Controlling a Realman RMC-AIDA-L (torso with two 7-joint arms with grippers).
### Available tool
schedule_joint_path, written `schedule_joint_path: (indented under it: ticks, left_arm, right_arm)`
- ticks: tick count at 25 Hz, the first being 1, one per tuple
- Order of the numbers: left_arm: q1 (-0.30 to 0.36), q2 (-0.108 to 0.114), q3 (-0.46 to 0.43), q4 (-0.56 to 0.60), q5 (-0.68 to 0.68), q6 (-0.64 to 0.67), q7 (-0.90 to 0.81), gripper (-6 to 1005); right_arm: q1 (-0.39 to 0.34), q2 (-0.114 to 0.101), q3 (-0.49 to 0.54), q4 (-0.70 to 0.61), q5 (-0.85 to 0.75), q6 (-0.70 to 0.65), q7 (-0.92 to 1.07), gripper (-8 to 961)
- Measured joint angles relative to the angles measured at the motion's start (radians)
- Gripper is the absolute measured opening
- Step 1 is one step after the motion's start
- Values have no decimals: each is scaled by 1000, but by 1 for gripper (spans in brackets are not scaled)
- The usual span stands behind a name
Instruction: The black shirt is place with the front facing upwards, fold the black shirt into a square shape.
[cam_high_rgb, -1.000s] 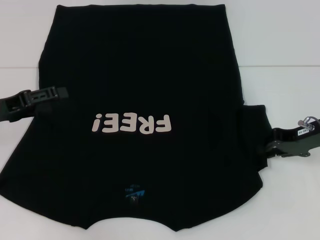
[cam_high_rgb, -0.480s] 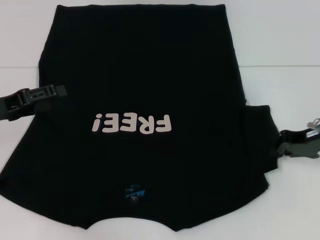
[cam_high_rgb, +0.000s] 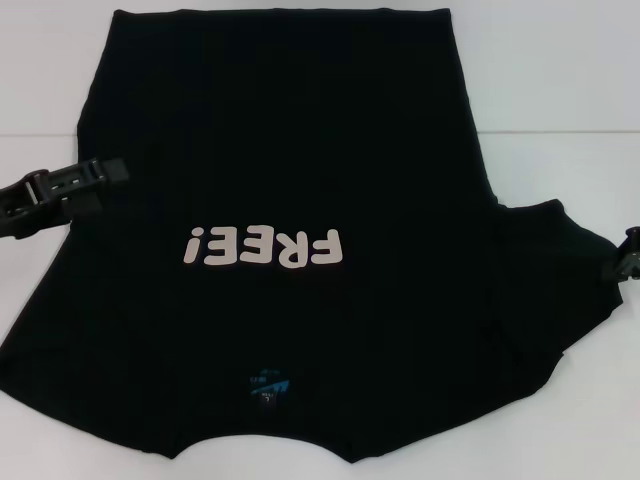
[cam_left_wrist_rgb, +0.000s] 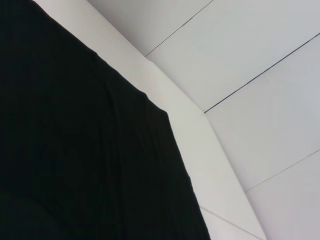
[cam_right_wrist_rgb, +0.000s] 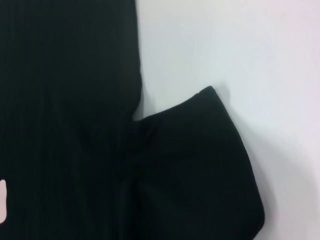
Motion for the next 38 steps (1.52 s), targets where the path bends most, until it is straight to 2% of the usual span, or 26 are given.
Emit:
schedule_joint_path:
  ticks: [10,16,20,24,28,33,38]
  left_arm:
    - [5,-7,0,-1,-30,6,0,914]
    - [5,-10,0,-1,-51,14,1,912]
    - [5,-10,0,-2,-68,17,1,911]
    - [5,-9,0,-2,-74,17,2,910]
    - [4,-8,0,-2,-75,12,2,909]
    - [6,-9,0,-2,-75,11,2,907]
    - [7,-10,0,-2,-79,10,4,906]
  right_arm:
    - [17,-22,19,-9,5,-3,-5,30]
    - [18,-21,31,-41,129,-79,-38,31]
    - [30,-7,21,-75,207,-157,-46,32]
    - [75,9,-8,-78,203,-176,-47,33]
    - [120,28,-87,-46,201,-120,-48,35]
    - [159,54,-231,-13,200,-47,-53,37]
    - [175,75,-329,-17,199,35,-74,225]
